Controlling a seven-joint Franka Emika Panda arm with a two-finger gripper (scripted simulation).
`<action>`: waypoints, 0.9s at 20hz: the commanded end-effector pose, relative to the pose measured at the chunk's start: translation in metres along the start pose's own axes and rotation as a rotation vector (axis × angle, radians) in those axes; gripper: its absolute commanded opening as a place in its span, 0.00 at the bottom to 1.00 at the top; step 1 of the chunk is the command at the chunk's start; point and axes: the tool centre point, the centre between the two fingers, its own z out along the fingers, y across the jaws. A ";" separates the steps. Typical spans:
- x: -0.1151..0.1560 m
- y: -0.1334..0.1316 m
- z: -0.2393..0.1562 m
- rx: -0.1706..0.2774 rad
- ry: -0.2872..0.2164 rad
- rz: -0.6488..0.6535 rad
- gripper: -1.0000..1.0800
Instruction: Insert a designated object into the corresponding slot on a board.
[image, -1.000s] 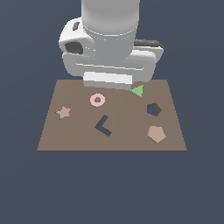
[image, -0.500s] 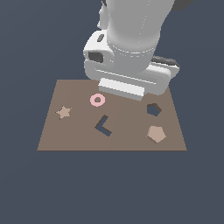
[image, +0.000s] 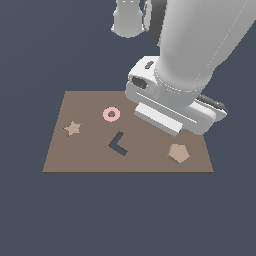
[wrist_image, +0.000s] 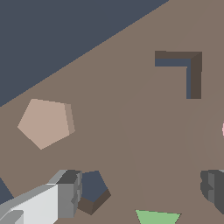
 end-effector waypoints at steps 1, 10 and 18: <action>0.001 -0.016 0.008 0.003 0.002 0.078 0.96; 0.014 -0.061 0.030 0.013 0.006 0.298 0.96; 0.026 -0.083 0.042 0.019 0.008 0.417 0.96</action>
